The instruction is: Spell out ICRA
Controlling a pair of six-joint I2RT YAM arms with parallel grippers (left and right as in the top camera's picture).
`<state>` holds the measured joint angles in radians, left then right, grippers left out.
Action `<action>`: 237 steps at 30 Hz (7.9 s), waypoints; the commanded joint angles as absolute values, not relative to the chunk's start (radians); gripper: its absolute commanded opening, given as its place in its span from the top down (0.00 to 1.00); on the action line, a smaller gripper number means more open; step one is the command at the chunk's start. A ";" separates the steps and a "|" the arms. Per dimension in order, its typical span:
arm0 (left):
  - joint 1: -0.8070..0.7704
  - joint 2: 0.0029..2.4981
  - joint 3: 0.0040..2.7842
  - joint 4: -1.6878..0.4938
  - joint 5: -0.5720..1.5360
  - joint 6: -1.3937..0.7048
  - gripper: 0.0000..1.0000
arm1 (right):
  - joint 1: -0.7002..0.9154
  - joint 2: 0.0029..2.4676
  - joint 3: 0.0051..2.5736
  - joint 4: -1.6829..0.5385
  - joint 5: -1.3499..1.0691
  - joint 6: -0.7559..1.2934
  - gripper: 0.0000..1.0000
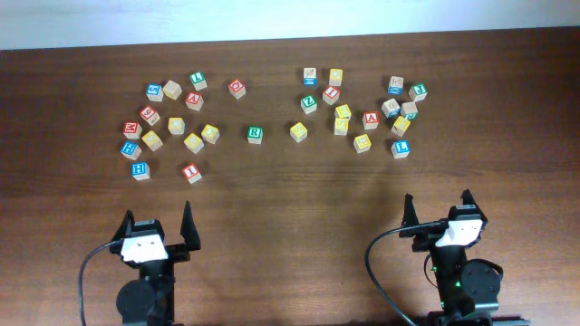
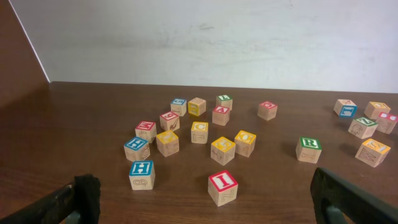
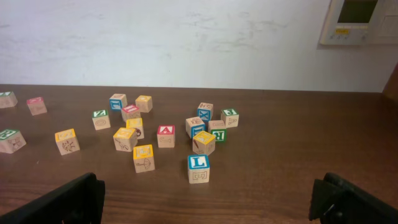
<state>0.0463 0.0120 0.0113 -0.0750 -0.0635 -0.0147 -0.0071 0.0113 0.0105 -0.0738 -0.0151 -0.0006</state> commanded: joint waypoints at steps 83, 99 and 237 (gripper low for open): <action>0.049 0.704 0.875 -0.496 0.268 -0.074 0.01 | -0.014 0.008 0.006 -0.080 -0.006 -0.003 0.02; 0.088 1.335 1.370 -1.004 0.315 -0.075 0.01 | -0.014 0.008 0.006 -0.080 -0.006 -0.003 0.02; -0.056 1.939 1.405 -0.934 -0.119 -0.532 0.75 | -0.014 0.008 0.006 -0.080 -0.006 -0.003 0.02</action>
<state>-0.0578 1.9808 1.3453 -0.8970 -0.1394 -0.5426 -0.0071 0.0128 0.0105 -0.0734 -0.0151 -0.0002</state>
